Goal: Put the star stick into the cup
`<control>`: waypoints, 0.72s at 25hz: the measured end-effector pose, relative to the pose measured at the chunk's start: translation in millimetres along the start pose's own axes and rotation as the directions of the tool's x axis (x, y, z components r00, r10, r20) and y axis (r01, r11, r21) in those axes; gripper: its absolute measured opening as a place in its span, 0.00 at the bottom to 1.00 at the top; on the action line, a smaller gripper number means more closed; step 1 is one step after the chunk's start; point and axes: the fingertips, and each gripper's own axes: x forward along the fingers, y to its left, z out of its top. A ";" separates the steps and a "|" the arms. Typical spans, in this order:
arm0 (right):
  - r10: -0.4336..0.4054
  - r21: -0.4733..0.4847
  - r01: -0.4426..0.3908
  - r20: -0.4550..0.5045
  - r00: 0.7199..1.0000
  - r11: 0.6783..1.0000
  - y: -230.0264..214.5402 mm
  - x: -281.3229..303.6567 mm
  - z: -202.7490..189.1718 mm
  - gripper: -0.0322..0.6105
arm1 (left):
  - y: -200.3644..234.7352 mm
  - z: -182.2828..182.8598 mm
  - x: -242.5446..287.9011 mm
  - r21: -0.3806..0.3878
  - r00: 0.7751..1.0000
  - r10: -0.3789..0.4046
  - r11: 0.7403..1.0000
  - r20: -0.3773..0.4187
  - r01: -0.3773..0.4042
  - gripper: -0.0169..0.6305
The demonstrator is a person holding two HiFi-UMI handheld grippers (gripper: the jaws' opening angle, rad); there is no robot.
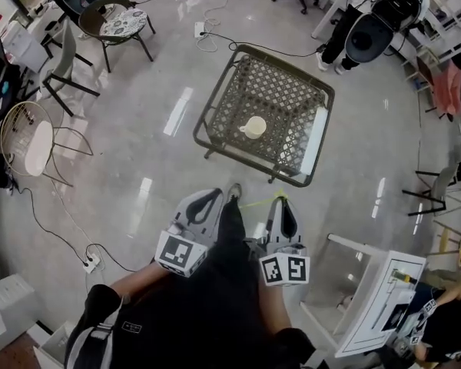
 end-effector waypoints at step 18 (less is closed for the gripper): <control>0.087 -0.016 -0.088 -0.056 0.995 0.996 -88.4 180.9 13.2 0.08 | 50.4 52.4 161.7 0.006 0.997 0.062 0.998 0.035 -0.062 0.05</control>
